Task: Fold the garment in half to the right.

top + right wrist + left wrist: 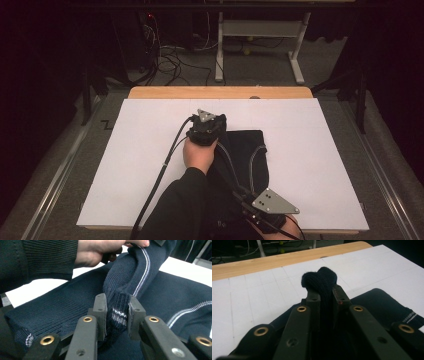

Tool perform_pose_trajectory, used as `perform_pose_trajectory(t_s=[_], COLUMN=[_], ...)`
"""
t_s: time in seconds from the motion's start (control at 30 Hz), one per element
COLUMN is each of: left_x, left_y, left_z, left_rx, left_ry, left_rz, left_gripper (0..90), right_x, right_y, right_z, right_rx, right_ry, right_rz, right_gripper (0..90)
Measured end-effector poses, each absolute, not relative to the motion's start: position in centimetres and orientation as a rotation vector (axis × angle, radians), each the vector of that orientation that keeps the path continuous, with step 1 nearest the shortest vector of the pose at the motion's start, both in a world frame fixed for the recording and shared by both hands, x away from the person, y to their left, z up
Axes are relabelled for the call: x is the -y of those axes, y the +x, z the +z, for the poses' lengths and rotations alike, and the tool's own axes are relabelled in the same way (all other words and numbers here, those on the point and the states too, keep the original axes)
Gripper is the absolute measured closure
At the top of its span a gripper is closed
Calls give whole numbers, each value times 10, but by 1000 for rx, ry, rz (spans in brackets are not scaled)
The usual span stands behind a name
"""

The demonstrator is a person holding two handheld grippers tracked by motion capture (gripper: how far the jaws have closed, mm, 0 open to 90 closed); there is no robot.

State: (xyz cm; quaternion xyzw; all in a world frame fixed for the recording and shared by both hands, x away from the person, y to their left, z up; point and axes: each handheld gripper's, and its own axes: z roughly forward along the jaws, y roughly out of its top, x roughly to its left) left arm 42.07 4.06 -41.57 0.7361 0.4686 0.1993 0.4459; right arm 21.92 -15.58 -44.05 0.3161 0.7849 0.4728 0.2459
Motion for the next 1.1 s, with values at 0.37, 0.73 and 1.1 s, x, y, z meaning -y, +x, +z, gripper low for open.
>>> perform_pose_trajectory(t_s=[0.37, 0.73, 1.1], left_x=[-27, -6, 9], left_y=[420, 424, 424], left_z=[-411, -421, -425], left_rx=[-1117, -1117, -1072], left_ry=[1845, 1903, 1903], left_rz=[476, 462, 421], left_gripper=[745, 732, 595], right_x=[172, 188, 196], right_y=[216, 213, 211], right_z=[-442, -453, -459], right_rx=[-2138, -2163, -2193], right_ry=[883, 919, 936], right_rz=[1274, 1231, 1203], right_gripper=[740, 728, 707])
